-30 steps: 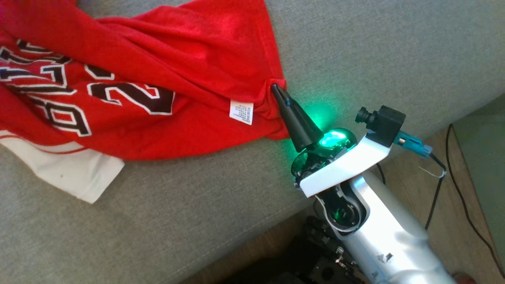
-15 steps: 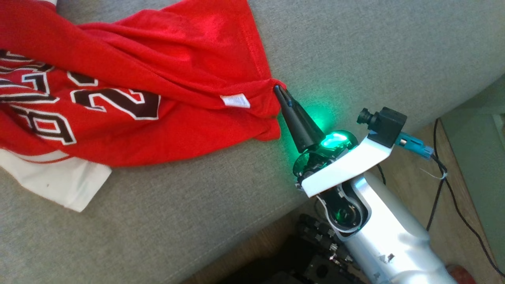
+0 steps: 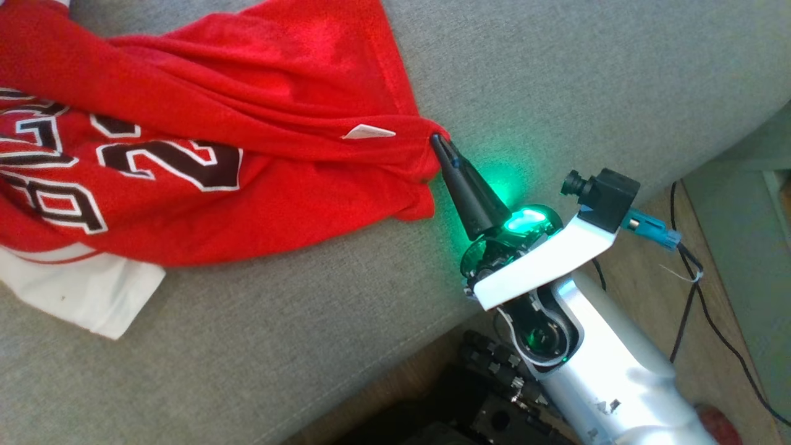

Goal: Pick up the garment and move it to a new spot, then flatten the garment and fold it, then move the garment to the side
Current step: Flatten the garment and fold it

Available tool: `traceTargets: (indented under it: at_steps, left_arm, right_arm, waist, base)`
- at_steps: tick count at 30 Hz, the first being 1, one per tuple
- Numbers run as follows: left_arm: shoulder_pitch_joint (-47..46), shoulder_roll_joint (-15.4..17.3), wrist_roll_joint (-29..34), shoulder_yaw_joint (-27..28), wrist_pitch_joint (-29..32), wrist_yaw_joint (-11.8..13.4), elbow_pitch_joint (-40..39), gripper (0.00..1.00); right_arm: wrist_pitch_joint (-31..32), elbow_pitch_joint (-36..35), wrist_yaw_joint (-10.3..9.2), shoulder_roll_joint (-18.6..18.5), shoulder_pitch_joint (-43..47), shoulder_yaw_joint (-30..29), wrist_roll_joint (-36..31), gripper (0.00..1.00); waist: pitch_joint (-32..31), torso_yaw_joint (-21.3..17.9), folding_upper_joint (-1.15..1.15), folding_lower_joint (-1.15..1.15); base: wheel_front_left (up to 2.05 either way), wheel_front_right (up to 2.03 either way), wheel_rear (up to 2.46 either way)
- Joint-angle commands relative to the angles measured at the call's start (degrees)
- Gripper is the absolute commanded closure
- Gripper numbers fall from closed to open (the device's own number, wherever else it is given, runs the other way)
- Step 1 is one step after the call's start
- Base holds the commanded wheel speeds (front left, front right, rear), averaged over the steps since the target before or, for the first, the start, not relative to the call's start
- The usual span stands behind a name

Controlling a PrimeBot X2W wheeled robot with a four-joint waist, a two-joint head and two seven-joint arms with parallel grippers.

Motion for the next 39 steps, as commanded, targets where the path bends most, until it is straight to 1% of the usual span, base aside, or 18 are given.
traceTargets:
  at_steps: [1,3,6,7,8,13,16,19,23,24,25,26,27,28,30,33,36,39]
  left_arm:
    - [-0.7,1.4,1.2,1.3,-0.1,0.0,-1.0,1.00]
    - [-1.8,1.8,2.0,1.3,-0.9,0.0,-1.0,1.00]
    - [-4.3,1.4,-0.1,1.3,-3.7,0.0,1.8,1.00]
    - [-4.3,0.9,-1.2,1.3,-3.6,0.0,2.8,0.80]
    - [-4.5,0.7,-1.7,1.3,-3.1,0.0,3.8,0.00]
    - [-4.7,0.3,-5.4,1.3,-0.4,0.0,7.1,0.00]
    - [-4.6,0.1,-9.7,1.4,0.9,0.0,8.9,0.00]
    - [-4.2,0.0,-12.5,1.3,3.2,0.0,9.1,0.00]
    - [-3.4,0.1,-16.1,1.3,7.9,0.0,7.3,0.00]
    - [-3.1,0.2,-17.0,1.3,9.4,0.0,6.4,0.12]
    - [-2.7,0.5,-17.8,1.3,11.1,0.0,5.2,0.56]
    - [-2.5,0.8,-18.9,1.3,12.9,0.0,4.3,0.78]
    - [-2.3,1.0,-20.0,1.3,14.4,0.0,3.3,0.96]
    - [-2.2,1.3,-20.7,1.3,15.8,0.0,2.2,1.00]
    - [-2.1,2.1,-20.6,1.3,17.5,0.0,0.1,1.00]
    - [-2.4,3.6,-17.9,1.3,16.2,0.0,-3.5,1.00]
    - [-3.3,4.4,-14.0,1.3,10.1,0.0,-6.1,1.00]
    - [-4.9,3.5,-13.3,1.3,0.4,0.0,-4.4,1.00]
  right_arm:
    - [0.1,0.1,-0.46,-0.8,3.0,0.7,0.9,1.00]
    - [0.1,0.0,-0.46,-0.8,2.9,0.8,1.0,1.00]
    - [0.1,-0.1,-0.46,-0.8,2.7,1.2,1.1,1.00]
    - [0.1,-0.2,-0.46,-0.8,2.7,1.4,1.1,1.00]
    - [0.1,-0.2,-0.46,-0.8,2.7,1.5,1.2,1.00]
    - [0.1,-0.9,-0.46,-0.8,2.7,2.4,2.1,1.00]
    - [0.1,-1.2,-0.46,-0.8,2.9,2.4,2.4,1.00]
    - [0.1,-1.2,-0.46,-0.8,3.1,2.1,2.6,1.00]
    - [0.1,-1.1,-0.46,-0.8,3.3,1.6,3.1,1.00]
    - [0.1,-1.1,-0.46,-0.8,3.3,1.4,3.2,1.00]
    - [0.1,-1.0,-0.46,-0.8,3.3,1.3,3.2,1.00]
    - [0.1,-0.9,-0.46,-0.8,3.2,1.1,3.2,1.00]
    - [0.1,-0.9,-0.46,-0.8,3.2,0.9,3.2,1.00]
    - [0.1,-0.8,-0.46,-0.8,3.2,0.8,3.2,1.00]
    - [0.1,-0.8,-0.46,-0.8,3.0,0.6,3.2,1.00]
    - [0.1,-1.0,-0.46,-0.8,2.7,0.6,3.2,1.00]
    - [0.1,-1.3,-0.46,-0.8,2.7,0.1,2.7,1.00]
    - [0.1,-1.9,-0.46,-0.8,2.6,-1.5,1.4,1.00]
  waist:
    - [0.0,0.2,0.00,0.00]
    - [0.1,0.4,0.00,0.00]
    - [0.1,0.4,0.00,0.00]
    - [0.1,0.3,0.00,0.00]
    - [0.1,0.2,0.00,0.00]
    - [0.6,-1.1,0.00,0.00]
    - [0.8,-1.9,0.00,0.00]
    - [0.9,-2.4,0.00,0.00]
    - [0.8,-2.7,0.00,0.00]
    - [0.7,-2.7,0.00,0.00]
    - [0.7,-2.7,0.00,0.00]
    - [0.7,-2.6,0.00,0.00]
    - [0.6,-2.5,0.00,0.00]
    - [0.6,-2.4,0.00,0.00]
    - [0.6,-2.4,0.00,0.00]
    - [0.6,-2.4,0.00,0.00]
    - [-0.1,-1.7,0.00,0.00]
    - [-1.9,-0.3,0.00,0.00]
  base:
    - [0.00,0.00,0.00]
    - [0.00,0.00,0.00]
    - [0.00,0.00,0.00]
    - [0.00,0.00,0.00]
    - [0.00,0.00,0.00]
    - [0.00,0.00,0.00]
    - [0.00,0.00,0.00]
    - [0.00,0.00,0.00]
    - [0.00,0.00,0.00]
    - [0.00,0.00,0.00]
    - [0.00,0.00,0.00]
    - [0.00,0.00,0.00]
    - [0.00,0.00,0.00]
    - [0.00,0.00,0.00]
    - [0.00,0.00,0.00]
    - [0.00,0.00,0.00]
    - [0.00,0.00,0.00]
    - [0.00,0.00,0.00]
